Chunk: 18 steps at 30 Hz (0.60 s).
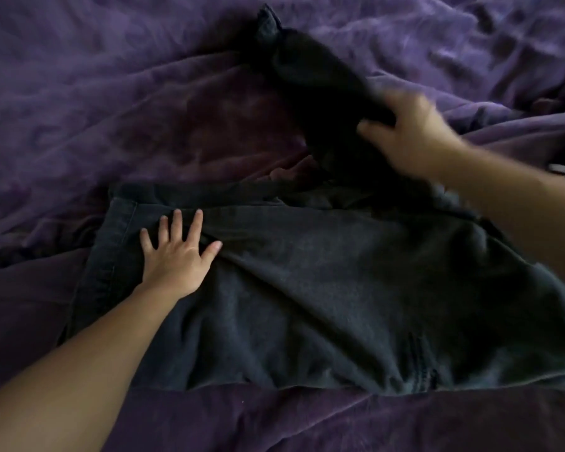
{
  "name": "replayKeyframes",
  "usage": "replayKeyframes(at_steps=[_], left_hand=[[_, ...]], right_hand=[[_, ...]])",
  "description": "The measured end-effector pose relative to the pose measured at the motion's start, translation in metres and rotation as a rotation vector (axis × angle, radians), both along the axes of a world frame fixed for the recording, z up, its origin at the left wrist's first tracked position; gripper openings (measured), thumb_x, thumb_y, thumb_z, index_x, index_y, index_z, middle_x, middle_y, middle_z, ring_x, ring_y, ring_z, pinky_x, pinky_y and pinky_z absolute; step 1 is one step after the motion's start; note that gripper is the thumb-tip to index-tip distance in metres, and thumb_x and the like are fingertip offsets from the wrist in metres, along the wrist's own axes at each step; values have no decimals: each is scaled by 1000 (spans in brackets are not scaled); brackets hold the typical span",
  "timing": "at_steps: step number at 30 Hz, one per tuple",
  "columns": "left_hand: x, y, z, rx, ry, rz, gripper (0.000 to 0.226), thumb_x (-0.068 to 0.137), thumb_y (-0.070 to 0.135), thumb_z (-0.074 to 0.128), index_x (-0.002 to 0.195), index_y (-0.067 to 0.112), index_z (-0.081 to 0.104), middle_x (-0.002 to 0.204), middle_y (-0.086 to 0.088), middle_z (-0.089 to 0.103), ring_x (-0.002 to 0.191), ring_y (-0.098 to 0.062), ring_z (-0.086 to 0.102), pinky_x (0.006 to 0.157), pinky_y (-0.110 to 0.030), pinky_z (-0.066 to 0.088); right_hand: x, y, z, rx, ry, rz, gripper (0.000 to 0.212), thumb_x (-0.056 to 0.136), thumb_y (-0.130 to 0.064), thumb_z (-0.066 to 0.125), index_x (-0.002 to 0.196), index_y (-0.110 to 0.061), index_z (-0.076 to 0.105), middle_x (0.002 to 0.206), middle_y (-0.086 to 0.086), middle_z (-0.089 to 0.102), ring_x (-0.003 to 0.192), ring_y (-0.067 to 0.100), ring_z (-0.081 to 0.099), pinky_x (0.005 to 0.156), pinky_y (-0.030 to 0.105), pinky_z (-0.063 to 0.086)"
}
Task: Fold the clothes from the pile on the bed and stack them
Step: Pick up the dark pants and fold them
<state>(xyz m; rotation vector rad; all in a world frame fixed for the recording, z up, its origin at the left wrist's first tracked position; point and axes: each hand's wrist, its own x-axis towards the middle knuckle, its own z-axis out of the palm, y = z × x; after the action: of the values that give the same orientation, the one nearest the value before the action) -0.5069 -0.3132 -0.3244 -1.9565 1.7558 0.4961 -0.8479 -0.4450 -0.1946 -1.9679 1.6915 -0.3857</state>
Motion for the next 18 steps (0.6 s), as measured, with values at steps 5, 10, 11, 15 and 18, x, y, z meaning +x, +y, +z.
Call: replayKeyframes(at_steps=[5, 10, 11, 15, 18], left_hand=[[0, -14, 36, -251, 553, 589, 58, 95, 62, 29, 140, 29, 43, 146, -6, 43, 136, -26, 36, 116, -45, 20], [0, -31, 71, -201, 1409, 1342, 87, 69, 81, 51, 144, 40, 32, 117, -8, 59, 102, -26, 62, 85, -48, 51], [-5, -31, 72, -166, 1400, 1302, 90, 64, 78, 61, 142, 42, 33, 121, -6, 59, 102, -25, 62, 81, -47, 53], [-19, -39, 69, -269, 1099, 1030, 89, 73, 42, 78, 146, 38, 27, 144, 0, 44, 121, -17, 51, 97, -44, 47], [-27, -59, 71, -283, 1143, 1052, 89, 76, 32, 78, 148, 33, 26, 140, 3, 46, 114, -16, 55, 89, -35, 50]], right_hand=[[13, 164, -7, -37, 247, 501, 54, 90, -45, 37, 144, -47, 32, 103, -5, 67, 83, 21, 69, 60, 32, 56], [1, 240, -49, -77, 311, 575, 45, 94, -42, 45, 137, -30, 52, 80, 0, 58, 60, 18, 61, 38, 28, 47], [0, 243, -53, -91, 302, 530, 45, 94, -42, 44, 137, -28, 53, 80, 1, 57, 62, 18, 61, 40, 28, 49], [-6, 246, -52, -24, 243, 327, 63, 82, -33, 70, 140, -21, 47, 98, -2, 63, 85, 20, 67, 55, 31, 56], [-9, 250, -50, 21, 261, 258, 69, 65, -22, 83, 127, -13, 55, 108, 0, 68, 92, 22, 69, 56, 32, 56]])
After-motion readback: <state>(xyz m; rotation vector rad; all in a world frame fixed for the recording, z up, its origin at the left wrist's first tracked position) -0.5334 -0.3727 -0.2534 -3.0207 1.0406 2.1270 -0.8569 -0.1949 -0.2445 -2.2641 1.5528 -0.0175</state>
